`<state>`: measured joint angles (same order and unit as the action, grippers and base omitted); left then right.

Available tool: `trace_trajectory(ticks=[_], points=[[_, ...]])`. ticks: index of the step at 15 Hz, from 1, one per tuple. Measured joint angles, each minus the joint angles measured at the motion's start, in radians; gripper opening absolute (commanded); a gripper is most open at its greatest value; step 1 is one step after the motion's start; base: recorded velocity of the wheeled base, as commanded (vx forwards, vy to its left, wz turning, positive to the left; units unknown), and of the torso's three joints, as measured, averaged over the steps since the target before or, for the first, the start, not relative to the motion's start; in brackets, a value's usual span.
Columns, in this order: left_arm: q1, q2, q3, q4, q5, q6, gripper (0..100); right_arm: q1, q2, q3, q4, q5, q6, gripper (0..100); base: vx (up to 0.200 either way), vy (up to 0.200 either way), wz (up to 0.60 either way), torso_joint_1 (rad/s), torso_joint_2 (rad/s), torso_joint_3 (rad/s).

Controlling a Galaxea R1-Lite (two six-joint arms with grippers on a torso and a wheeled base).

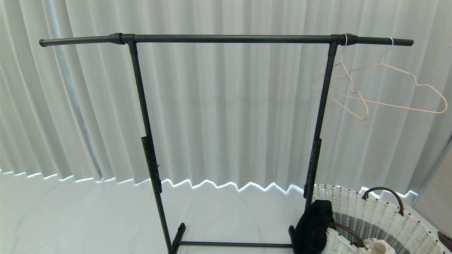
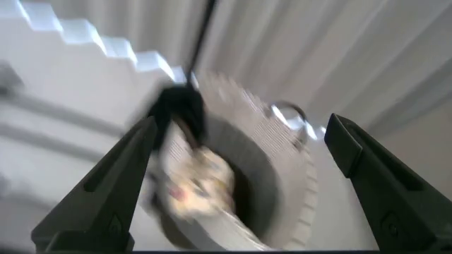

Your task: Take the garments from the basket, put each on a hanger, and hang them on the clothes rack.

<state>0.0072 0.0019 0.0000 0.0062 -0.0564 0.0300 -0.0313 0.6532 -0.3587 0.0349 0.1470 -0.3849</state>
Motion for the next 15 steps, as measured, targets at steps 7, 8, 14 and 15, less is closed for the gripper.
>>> trace_trajectory(ticks=[7,8,14,15], points=[[0.0,0.0,0.0,0.0,0.0,0.0,100,-0.084,0.613,-0.025,0.013,-0.043,-0.425,100,0.0,0.0,0.0,0.0,0.0,0.0],[0.0,0.0,0.0,0.0,0.0,0.001,100,-0.083,0.678,-0.023,-0.004,-0.043,-0.434,100,0.0,0.0,0.0,0.0,0.0,0.0],[0.0,0.0,0.0,0.0,0.0,0.0,100,-0.046,1.021,-0.029,-0.309,-0.101,-0.441,100,0.0,0.0,0.0,0.0,0.0,0.0],[0.0,0.0,0.0,0.0,0.0,0.001,100,-0.042,1.081,-0.031,-0.375,-0.122,-0.441,100,0.0,0.0,0.0,0.0,0.0,0.0]])
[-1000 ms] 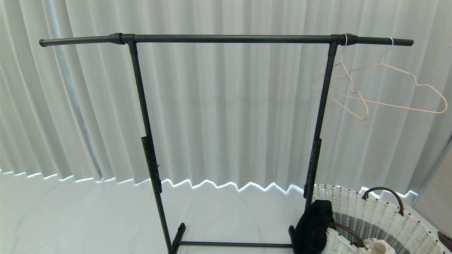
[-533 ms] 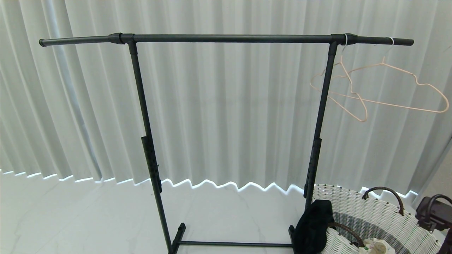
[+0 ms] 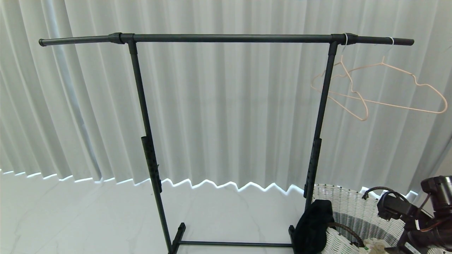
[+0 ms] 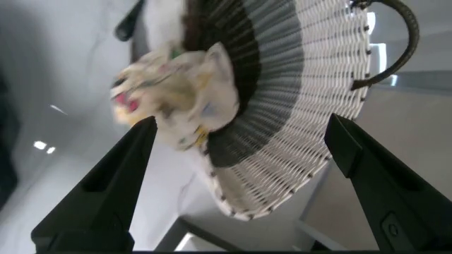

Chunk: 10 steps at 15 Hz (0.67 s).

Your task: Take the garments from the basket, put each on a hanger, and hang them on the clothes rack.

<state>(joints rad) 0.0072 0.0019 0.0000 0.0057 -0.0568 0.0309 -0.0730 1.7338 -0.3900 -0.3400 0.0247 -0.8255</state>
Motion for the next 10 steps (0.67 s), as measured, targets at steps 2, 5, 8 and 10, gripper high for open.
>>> trace_trajectory(ticks=[2,5,8,10], points=[[0.0,0.0,0.0,0.0,0.0,-0.001,100,0.003,0.098,-0.011,-0.07,-0.034,0.0,100,0.0,0.0,0.0,0.0,0.0,0.0],[0.0,0.0,0.0,0.0,0.0,-0.001,100,0.007,0.205,-0.068,-0.089,-0.048,0.001,100,0.0,0.0,0.0,0.0,0.0,0.0],[0.0,0.0,0.0,0.0,0.0,0.0,100,0.011,0.271,-0.111,-0.089,-0.058,0.001,100,0.0,0.0,0.0,0.0,0.0,0.0],[0.0,0.0,0.0,0.0,0.0,0.0,100,0.012,0.296,-0.118,-0.089,-0.06,0.001,0,0.0,0.0,0.0,0.0,0.0,0.0]])
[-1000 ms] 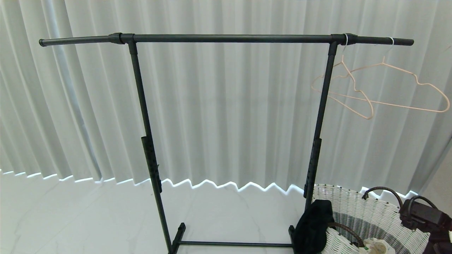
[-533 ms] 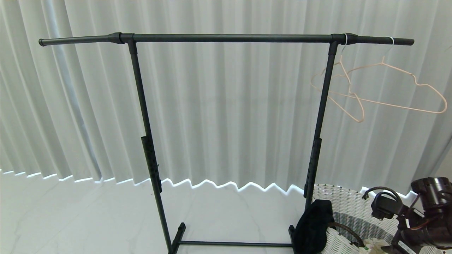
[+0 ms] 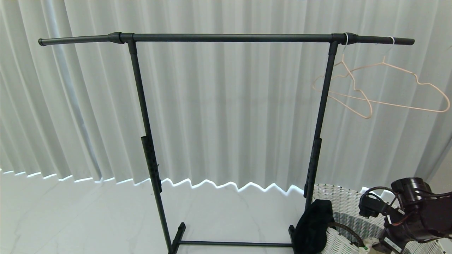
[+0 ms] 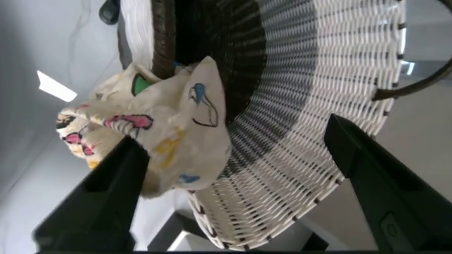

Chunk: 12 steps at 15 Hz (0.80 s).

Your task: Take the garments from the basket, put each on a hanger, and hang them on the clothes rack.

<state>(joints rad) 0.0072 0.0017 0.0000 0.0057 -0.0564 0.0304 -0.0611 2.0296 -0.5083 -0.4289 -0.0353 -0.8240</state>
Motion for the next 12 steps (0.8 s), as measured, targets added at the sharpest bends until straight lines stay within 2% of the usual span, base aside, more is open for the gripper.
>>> trace_trajectory(ticks=[4,8,11,12], points=[[0.0,0.0,0.0,0.0,0.0,0.0,100,0.001,0.007,0.013,0.001,-0.026,0.001,0,0.0,0.0,0.0,0.0,0.0,0.0],[0.0,0.0,0.0,0.0,0.0,0.0,100,0.002,-0.093,0.081,0.029,-0.03,0.002,0,0.0,0.0,0.0,0.0,0.0,0.0],[0.0,0.0,0.0,0.0,0.0,0.0,100,0.002,-0.297,0.109,0.187,-0.03,0.004,0,0.0,0.0,0.0,0.0,0.0,0.0],[0.0,0.0,0.0,0.0,0.0,0.0,100,0.007,-0.391,0.096,0.286,-0.03,0.005,0,0.0,0.0,0.0,0.0,0.0,0.0]])
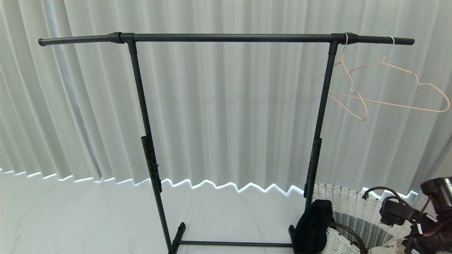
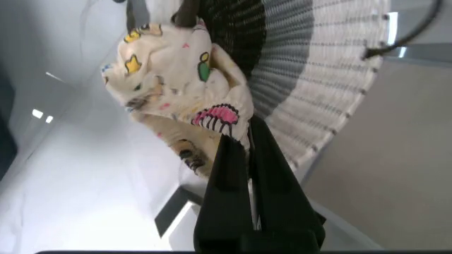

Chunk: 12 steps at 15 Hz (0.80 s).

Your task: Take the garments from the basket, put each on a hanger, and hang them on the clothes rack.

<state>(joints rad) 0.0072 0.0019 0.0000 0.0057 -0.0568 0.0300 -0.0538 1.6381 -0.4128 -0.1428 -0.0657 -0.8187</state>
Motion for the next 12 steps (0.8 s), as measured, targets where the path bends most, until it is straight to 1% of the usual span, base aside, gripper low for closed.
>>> trace_trajectory(ticks=[1,2,3,4,5,6,8,9,12], points=[[0.0,0.0,0.0,0.0,0.0,0.0,100,0.006,-0.101,-0.034,0.136,0.001,0.001,0,0.0,0.0,0.0,0.0,0.0,0.0],[0.0,0.0,0.0,0.0,0.0,0.0,100,0.011,-0.194,-0.093,0.29,0.002,0.001,0,0.0,0.0,0.0,0.0,0.0,0.0],[0.0,0.0,0.0,0.0,0.0,-0.003,100,0.014,-0.281,-0.174,0.441,0.003,0.001,0,0.0,0.0,0.0,0.0,0.0,0.0],[0.0,0.0,0.0,0.0,0.0,-0.008,100,0.018,-0.362,-0.263,0.574,0.004,0.002,0,-0.2,0.0,0.0,0.002,0.0,-0.002],[0.0,0.0,0.0,0.0,0.0,-0.009,100,0.023,-0.421,-0.334,0.644,0.004,0.002,0,-0.2,0.0,0.0,-0.007,0.0,-0.002],[0.0,0.0,0.0,0.0,0.0,-0.007,100,0.041,-0.476,-0.401,0.685,0.004,0.003,0,-0.2,0.0,0.0,0.002,0.01,0.002],[0.0,0.0,0.0,0.0,0.0,-0.006,100,0.092,-0.544,-0.475,0.709,0.004,0.002,0,-0.2,0.0,0.0,0.0,0.0,0.005],[0.0,0.0,0.0,0.0,0.0,-0.006,100,0.12,-0.568,-0.494,0.709,0.004,0.002,0,-0.2,0.0,0.0,-0.002,0.0,0.007],[0.0,0.0,0.0,0.0,0.0,-0.01,100,0.18,-0.611,-0.498,0.711,0.003,0.001,0,-0.2,0.0,0.0,0.002,0.0,0.001]])
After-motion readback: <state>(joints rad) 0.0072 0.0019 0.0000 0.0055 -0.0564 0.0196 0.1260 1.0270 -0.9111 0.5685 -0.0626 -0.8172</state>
